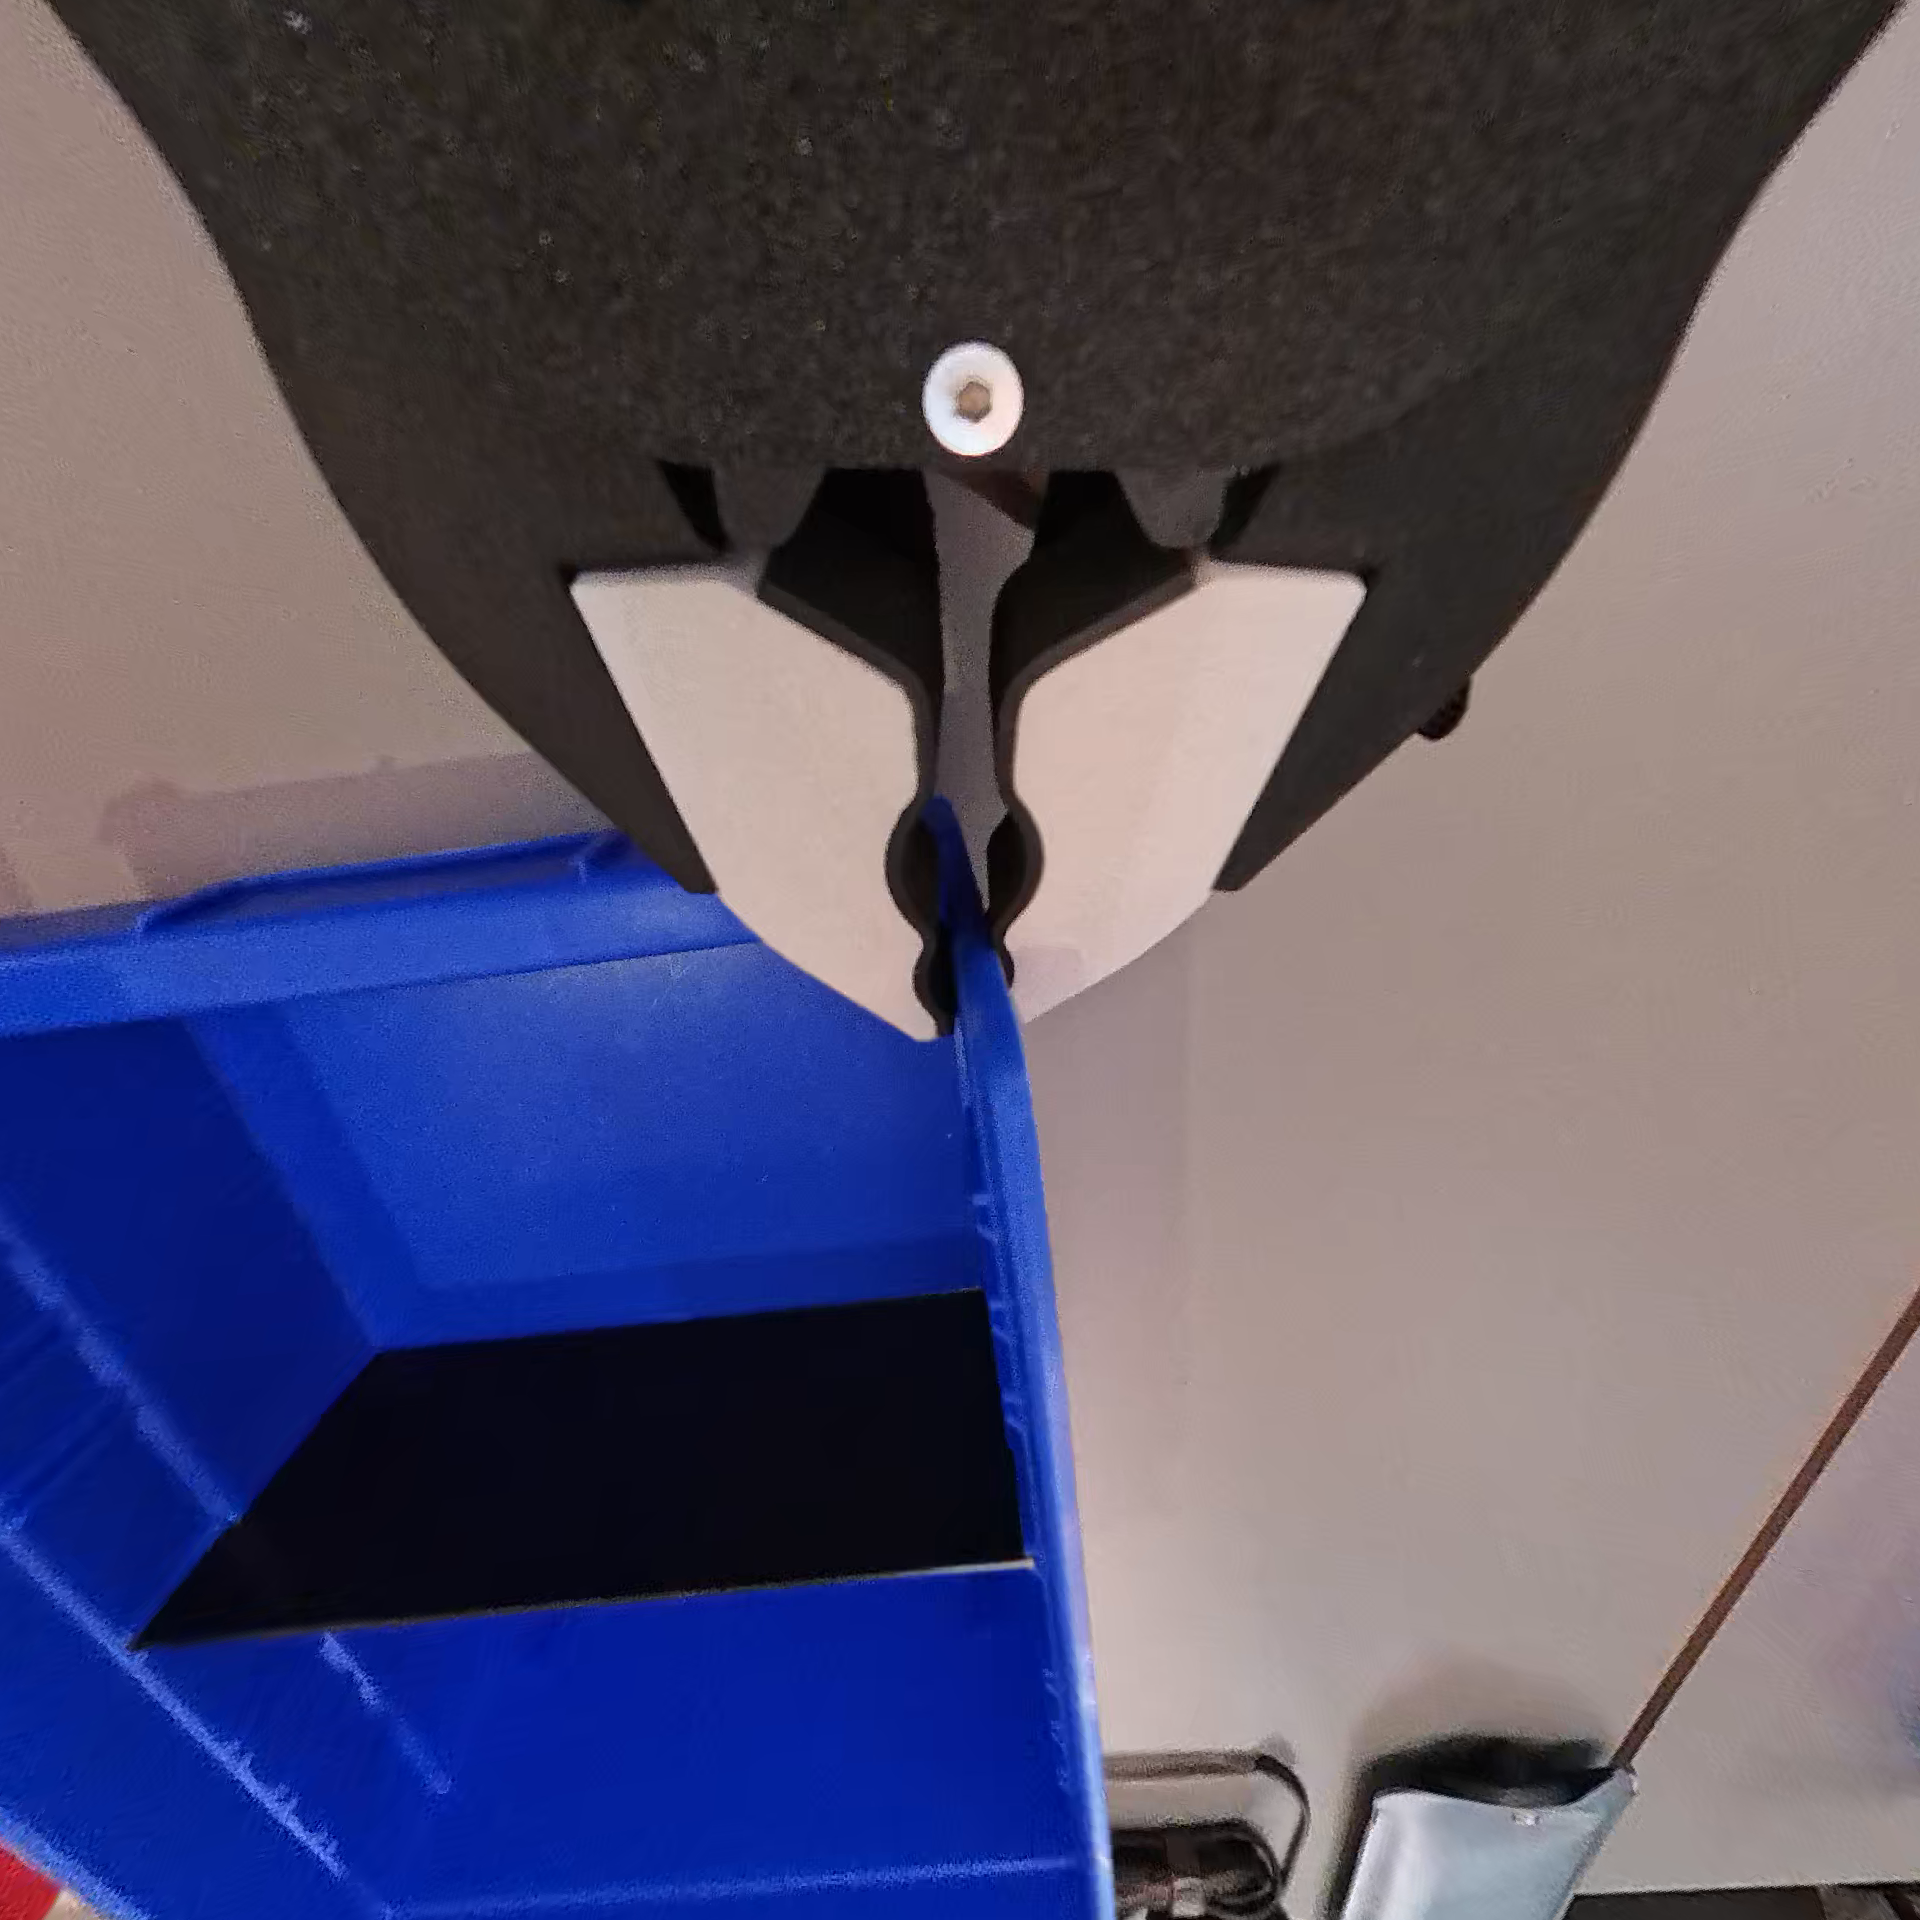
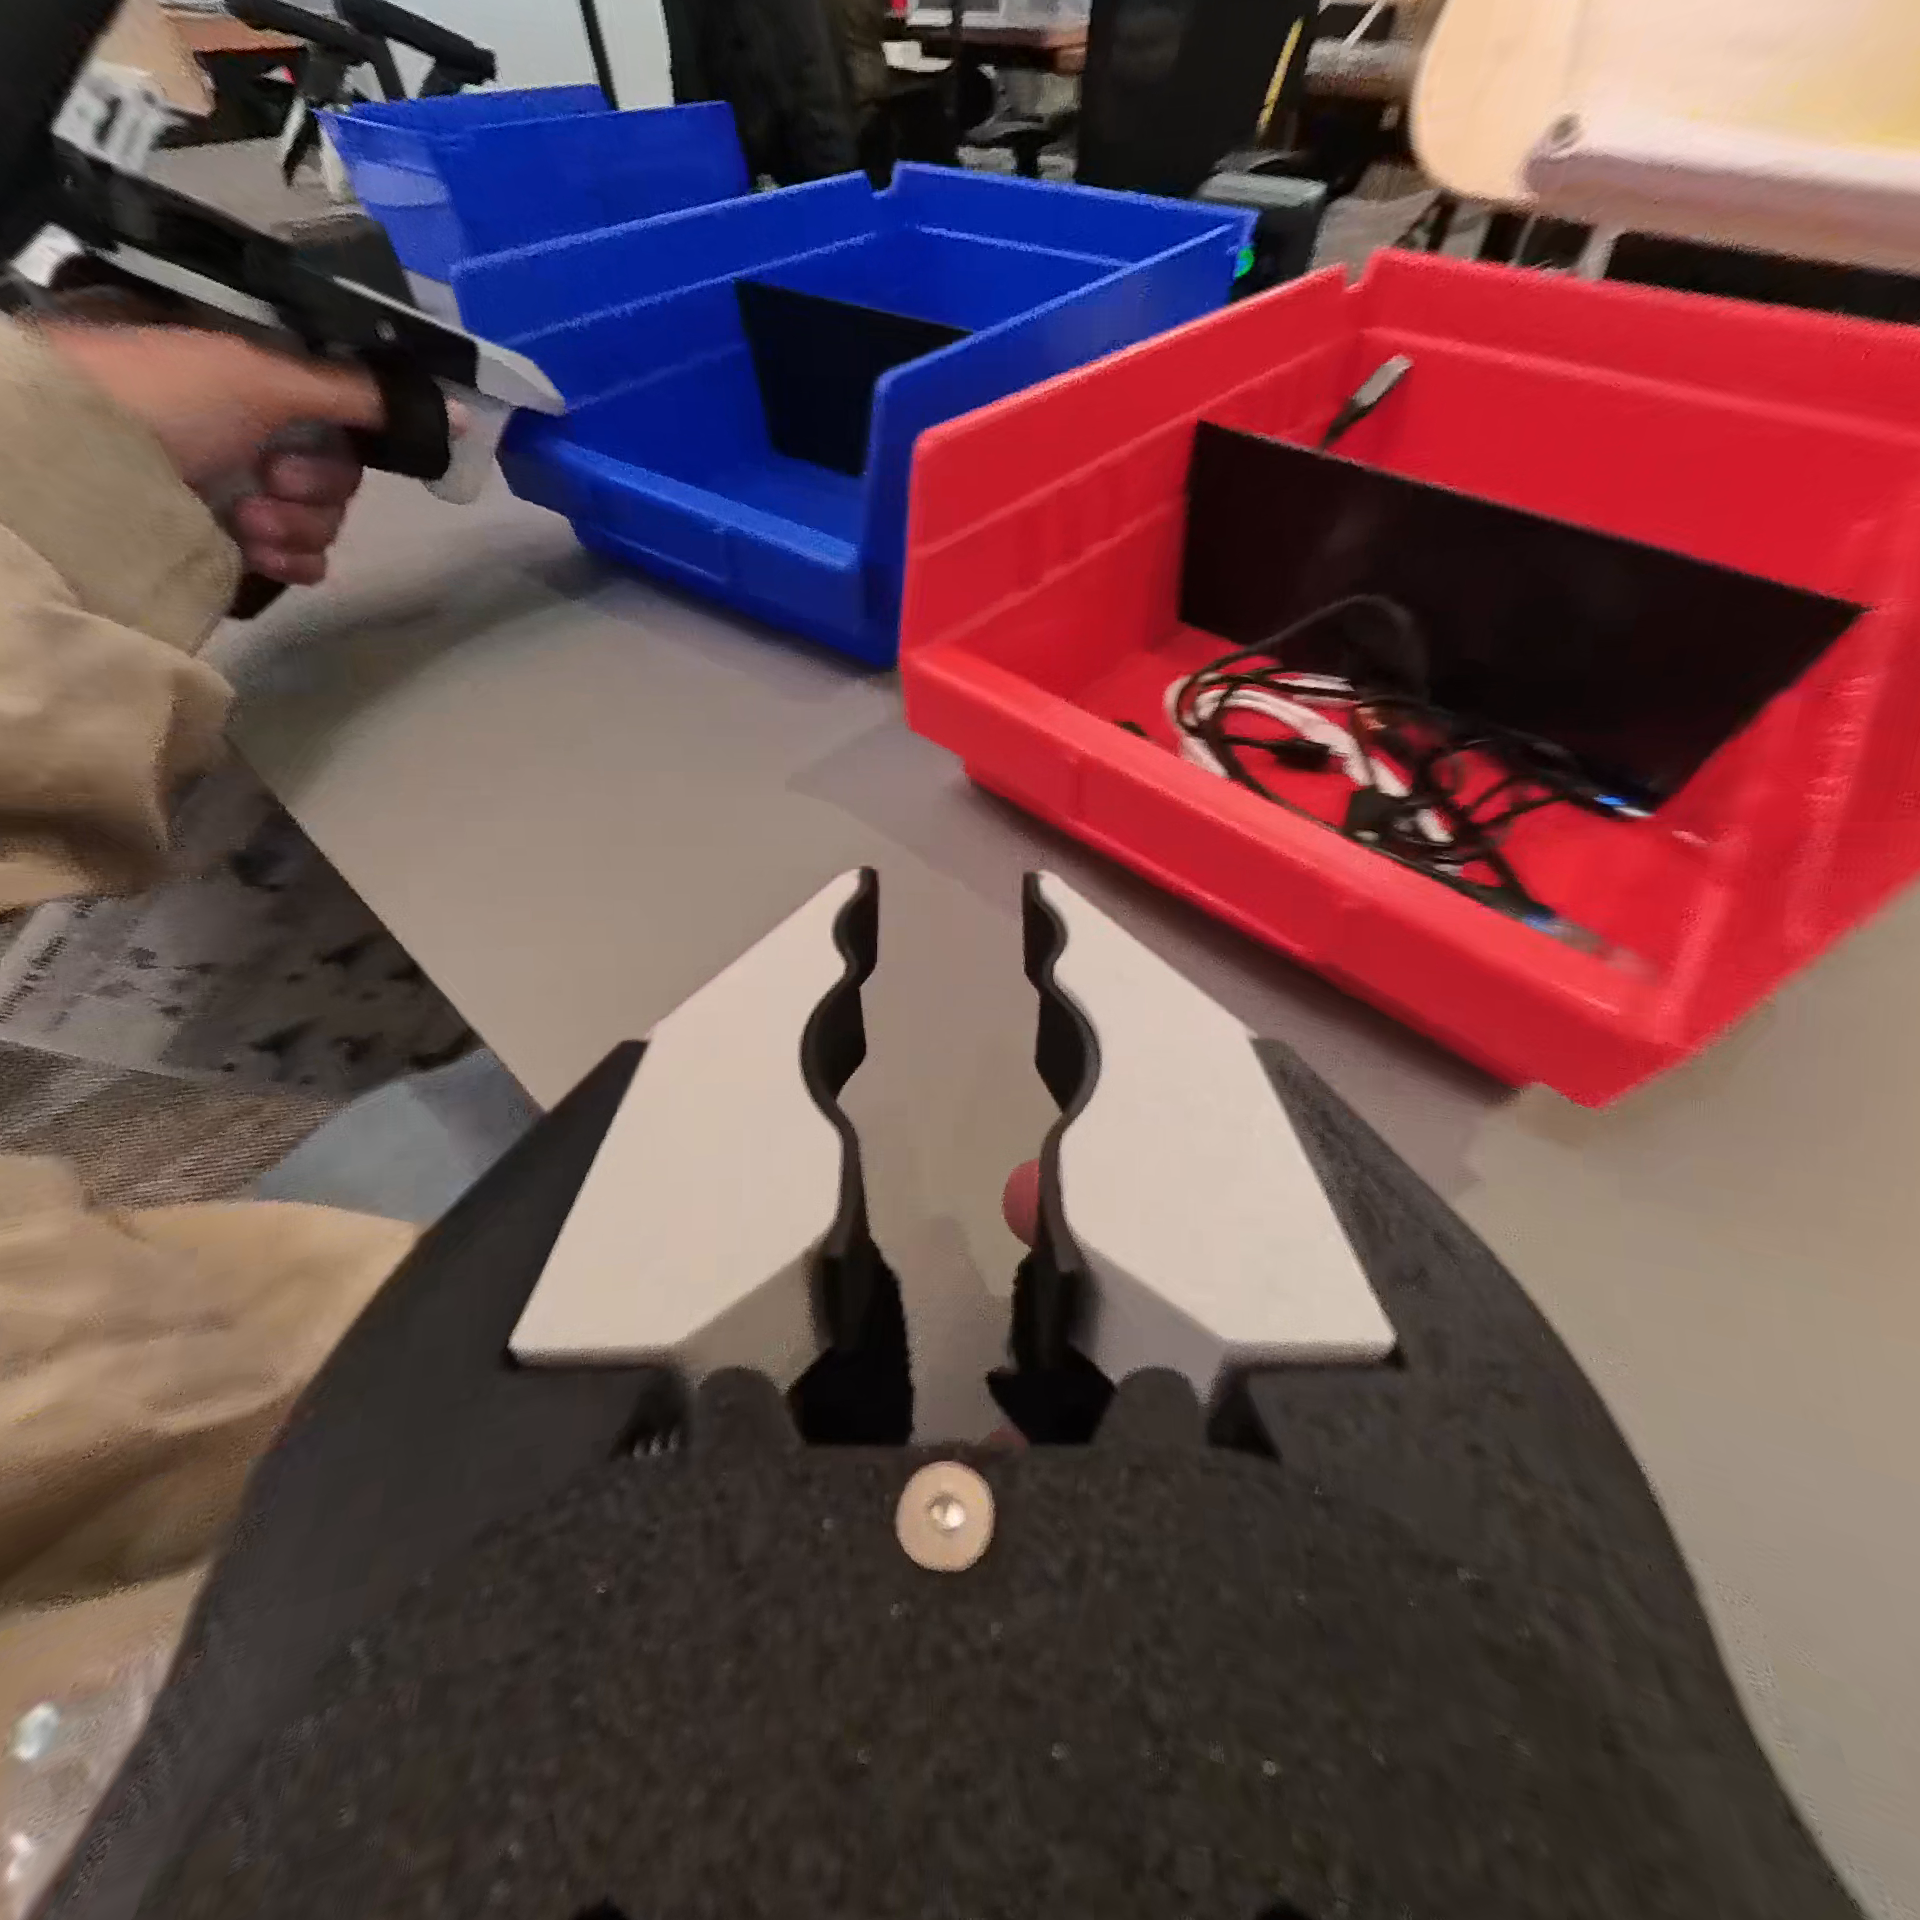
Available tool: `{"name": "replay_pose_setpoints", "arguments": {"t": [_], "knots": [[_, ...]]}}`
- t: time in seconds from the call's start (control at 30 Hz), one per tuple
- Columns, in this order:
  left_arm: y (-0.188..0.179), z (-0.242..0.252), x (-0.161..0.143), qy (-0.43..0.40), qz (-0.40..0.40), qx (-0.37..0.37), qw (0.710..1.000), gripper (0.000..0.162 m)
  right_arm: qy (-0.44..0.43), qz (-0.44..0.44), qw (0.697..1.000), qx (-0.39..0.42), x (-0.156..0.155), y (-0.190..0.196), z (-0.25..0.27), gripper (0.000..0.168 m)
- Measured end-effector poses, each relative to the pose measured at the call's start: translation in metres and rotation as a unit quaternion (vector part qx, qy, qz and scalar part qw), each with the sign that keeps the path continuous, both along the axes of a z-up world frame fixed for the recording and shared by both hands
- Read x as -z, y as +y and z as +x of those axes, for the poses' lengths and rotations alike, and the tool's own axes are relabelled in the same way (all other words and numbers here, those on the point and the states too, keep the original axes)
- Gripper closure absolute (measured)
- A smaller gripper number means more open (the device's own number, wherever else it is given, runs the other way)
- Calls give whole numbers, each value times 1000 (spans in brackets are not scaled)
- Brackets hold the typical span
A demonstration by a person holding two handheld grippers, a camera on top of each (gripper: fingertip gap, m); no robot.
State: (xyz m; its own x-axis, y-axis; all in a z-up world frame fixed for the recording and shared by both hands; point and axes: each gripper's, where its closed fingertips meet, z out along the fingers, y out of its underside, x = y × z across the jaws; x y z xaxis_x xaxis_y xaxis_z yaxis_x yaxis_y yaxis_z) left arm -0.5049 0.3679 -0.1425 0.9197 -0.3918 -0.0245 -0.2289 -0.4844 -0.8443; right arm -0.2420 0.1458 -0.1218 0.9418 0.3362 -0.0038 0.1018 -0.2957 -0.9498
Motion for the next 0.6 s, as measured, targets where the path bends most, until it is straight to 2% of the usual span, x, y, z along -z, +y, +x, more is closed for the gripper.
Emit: {"name": "replay_pose_setpoints", "arguments": {"t": [0.23, 0.3, 0.37, 0.4, 0.43, 0.47, 0.53, 0.6], "knots": [[-52, 0, 0, 23, -3, -27, 999, 159, 69, 1, 998, 0, -16, 64, -61, 124], [-72, -1, 0, 34, 2, -32, 999, 158, 63, 7, 998, 24, -18, 84, -68, 116], [-91, -2, 0, 40, 3, -35, 999, 158, 46, 20, 998, 45, -18, 96, -72, 115], [-100, -3, 0, 47, 2, -36, 998, 158, 32, 16, 998, 58, -13, 99, -72, 121], [-107, -2, 0, 53, 4, -36, 998, 158, 13, 6, 997, 78, -7, 101, -69, 147], [-113, -1, -1, 53, 4, -34, 998, 158, 3, 2, 996, 86, -3, 101, -68, 159], [-121, -2, -3, 71, 16, -47, 996, 158, -11, 6, 997, 82, -3, 99, -69, 161], [-125, -3, -17, 72, 53, -55, 994, 158, -16, 40, 996, 76, -16, 97, -71, 162]]}}
